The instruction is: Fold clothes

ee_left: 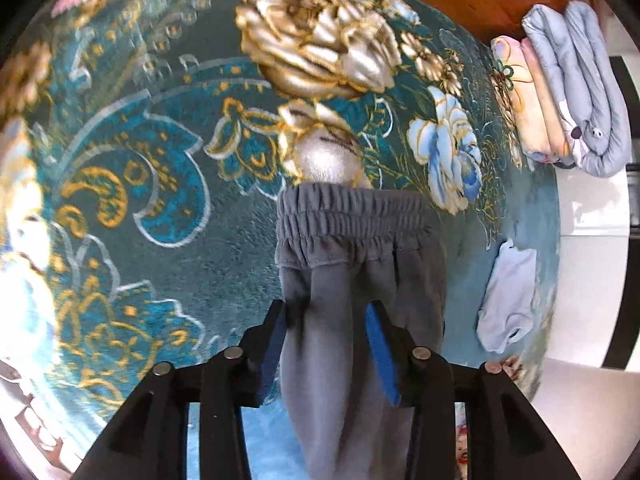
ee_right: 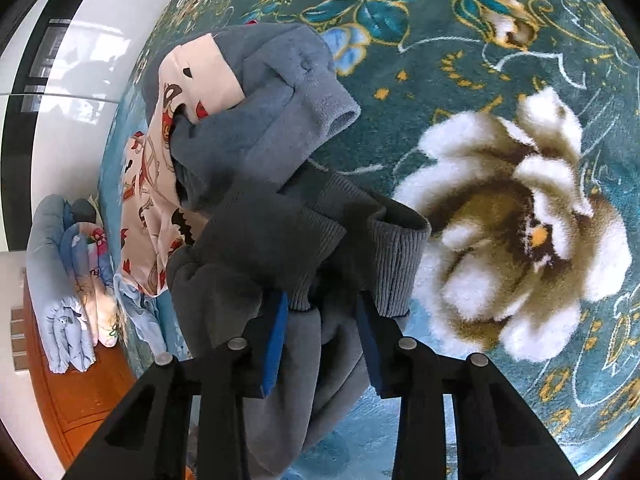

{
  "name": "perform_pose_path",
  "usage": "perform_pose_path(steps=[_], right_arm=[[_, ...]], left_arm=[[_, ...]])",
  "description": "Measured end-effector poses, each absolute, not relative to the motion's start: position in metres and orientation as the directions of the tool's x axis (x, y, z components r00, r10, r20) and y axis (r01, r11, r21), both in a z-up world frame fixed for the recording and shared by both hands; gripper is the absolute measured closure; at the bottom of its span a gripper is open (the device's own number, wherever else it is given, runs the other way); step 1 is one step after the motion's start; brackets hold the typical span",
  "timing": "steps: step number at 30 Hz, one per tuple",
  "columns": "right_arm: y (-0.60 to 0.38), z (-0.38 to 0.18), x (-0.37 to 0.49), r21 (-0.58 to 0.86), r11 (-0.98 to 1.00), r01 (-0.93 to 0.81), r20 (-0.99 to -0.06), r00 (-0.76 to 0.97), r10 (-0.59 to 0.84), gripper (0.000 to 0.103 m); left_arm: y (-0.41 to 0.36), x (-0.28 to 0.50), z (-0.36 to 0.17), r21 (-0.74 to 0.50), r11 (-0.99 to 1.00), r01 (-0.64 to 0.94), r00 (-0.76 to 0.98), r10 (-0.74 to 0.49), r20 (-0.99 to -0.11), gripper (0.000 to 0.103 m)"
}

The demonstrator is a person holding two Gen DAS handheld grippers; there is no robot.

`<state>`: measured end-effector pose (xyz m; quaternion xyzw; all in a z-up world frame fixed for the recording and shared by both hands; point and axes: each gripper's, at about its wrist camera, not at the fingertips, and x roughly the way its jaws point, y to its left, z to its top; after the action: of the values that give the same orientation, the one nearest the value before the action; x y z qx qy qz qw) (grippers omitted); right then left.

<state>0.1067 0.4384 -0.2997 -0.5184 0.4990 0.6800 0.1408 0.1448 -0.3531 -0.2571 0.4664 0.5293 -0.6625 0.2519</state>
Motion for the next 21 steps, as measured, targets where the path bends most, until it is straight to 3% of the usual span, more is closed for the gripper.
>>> perform_pose_path(steps=[3, 8, 10, 11, 17, 21], right_arm=[[0.433, -0.294, 0.097, 0.537, -0.471, -0.699, -0.843, -0.431, -0.321, 0.067], [0.421, -0.302, 0.073, 0.482, -0.51, -0.712, -0.875, -0.372, -0.309, 0.067], [0.42, -0.304, 0.072, 0.481, -0.489, -0.727, -0.875, -0.368, -0.314, 0.075], [0.418, -0.303, 0.07, 0.483, -0.484, -0.73, -0.874, -0.368, -0.317, 0.089], [0.417, -0.261, 0.068, 0.538, -0.511, -0.67, -0.842, -0.452, -0.293, 0.093], [0.432, -0.263, 0.093, 0.473, -0.52, -0.712, -0.879, -0.42, -0.225, 0.093]], left_arm=[[-0.343, 0.144, -0.239, -0.472, -0.355, 0.807, -0.453, 0.139, -0.88, 0.057], [-0.274, 0.1, -0.236, -0.45, -0.606, 0.656, -0.374, 0.258, -0.891, 0.056], [-0.243, 0.081, -0.241, -0.46, -0.669, 0.584, -0.337, 0.316, -0.887, 0.056], [-0.226, 0.072, -0.246, -0.474, -0.686, 0.552, -0.32, 0.351, -0.88, 0.056], [-0.164, 0.025, -0.274, -0.584, -0.621, 0.522, -0.268, 0.53, -0.804, 0.054], [-0.145, -0.004, -0.298, -0.569, -0.554, 0.608, -0.222, 0.569, -0.792, 0.049]])
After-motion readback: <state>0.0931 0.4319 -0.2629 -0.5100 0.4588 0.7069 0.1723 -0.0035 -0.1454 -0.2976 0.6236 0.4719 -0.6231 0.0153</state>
